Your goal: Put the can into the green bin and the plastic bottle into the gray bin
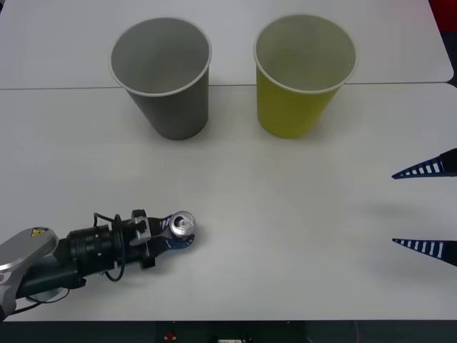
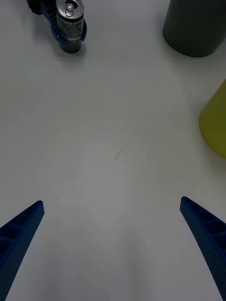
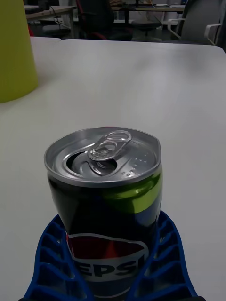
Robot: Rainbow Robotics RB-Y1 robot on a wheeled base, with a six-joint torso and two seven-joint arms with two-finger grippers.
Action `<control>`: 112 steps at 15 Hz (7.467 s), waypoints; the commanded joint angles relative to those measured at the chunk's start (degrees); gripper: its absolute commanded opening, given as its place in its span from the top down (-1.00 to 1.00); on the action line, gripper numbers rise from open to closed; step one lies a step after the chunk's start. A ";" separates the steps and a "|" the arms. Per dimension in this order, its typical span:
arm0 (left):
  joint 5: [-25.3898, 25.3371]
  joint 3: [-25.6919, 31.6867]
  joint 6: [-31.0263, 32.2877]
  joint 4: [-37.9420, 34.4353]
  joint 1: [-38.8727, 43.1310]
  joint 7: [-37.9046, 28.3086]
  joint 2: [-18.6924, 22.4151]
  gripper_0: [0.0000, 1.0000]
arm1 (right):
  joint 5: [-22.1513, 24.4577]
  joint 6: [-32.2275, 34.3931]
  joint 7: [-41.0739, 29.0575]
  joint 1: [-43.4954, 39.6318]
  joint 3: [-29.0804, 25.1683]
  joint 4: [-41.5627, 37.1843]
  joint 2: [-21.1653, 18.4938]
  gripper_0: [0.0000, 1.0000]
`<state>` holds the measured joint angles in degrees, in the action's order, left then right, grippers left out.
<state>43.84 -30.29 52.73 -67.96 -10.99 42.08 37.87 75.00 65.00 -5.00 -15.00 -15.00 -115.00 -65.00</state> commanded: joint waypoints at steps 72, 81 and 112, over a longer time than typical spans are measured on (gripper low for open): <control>59.96 -1.18 0.18 -19.23 -52.64 -100.09 -3.15 -1.00 | 0.00 0.00 0.00 0.00 0.00 0.00 0.00 -1.00; 37.46 8.84 0.18 -36.72 -26.01 -75.75 15.22 -1.00 | 0.00 0.00 0.00 0.00 0.00 0.00 0.00 -1.00; 27.00 43.91 10.73 -44.01 26.19 -41.20 26.73 -1.00 | 0.00 0.00 0.00 0.00 0.00 0.00 0.00 -1.00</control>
<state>70.86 13.55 63.41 -112.14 15.21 0.82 64.61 75.00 65.00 -5.00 -15.00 -15.00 -115.00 -65.00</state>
